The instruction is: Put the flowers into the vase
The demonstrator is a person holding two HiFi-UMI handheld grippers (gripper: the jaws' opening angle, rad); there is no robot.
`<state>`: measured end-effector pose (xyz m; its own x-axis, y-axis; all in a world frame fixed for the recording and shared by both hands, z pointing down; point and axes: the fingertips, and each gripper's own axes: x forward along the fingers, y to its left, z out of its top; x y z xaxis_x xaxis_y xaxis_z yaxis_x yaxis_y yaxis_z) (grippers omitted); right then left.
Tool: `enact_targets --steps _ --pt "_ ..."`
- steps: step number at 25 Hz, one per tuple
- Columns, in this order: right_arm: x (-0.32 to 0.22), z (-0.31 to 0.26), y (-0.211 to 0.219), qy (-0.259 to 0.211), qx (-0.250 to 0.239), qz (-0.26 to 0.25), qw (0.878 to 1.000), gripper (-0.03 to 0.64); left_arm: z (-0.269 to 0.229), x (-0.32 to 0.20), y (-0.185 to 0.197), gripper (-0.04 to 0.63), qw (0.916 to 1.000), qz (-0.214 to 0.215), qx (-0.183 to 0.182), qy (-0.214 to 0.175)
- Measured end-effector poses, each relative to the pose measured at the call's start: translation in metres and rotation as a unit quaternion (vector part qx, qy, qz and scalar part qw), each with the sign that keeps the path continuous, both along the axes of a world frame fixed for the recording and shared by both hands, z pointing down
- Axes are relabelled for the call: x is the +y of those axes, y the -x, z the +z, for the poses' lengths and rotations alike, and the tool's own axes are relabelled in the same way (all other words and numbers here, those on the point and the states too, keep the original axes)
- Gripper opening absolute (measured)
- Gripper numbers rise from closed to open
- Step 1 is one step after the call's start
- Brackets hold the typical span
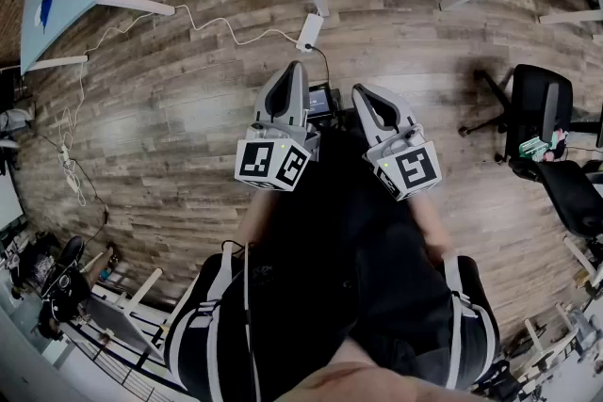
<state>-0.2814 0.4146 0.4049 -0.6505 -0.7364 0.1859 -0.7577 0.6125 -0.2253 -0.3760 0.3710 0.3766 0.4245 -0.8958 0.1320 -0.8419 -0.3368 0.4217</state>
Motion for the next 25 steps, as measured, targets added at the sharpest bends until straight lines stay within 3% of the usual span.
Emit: enact_targets --steps 4,10,20,25 --pt "0.002 0.001 -0.009 0.010 -0.023 0.018 1.000 0.015 -0.013 0.005 -0.011 0.046 0.9995 0.015 -0.011 -0.024" --pt "0.006 0.000 -0.001 0.004 0.001 0.013 1.000 0.015 -0.009 0.013 -0.010 0.046 0.9993 0.023 -0.026 -0.015" --pt "-0.017 -0.003 0.038 -0.034 0.068 -0.009 0.997 0.015 0.004 -0.003 0.022 0.046 0.9990 0.037 0.024 0.011" --pt "-0.028 -0.004 0.050 -0.011 0.045 0.009 0.999 0.015 0.006 -0.014 0.042 0.046 0.9987 0.034 0.033 0.017"
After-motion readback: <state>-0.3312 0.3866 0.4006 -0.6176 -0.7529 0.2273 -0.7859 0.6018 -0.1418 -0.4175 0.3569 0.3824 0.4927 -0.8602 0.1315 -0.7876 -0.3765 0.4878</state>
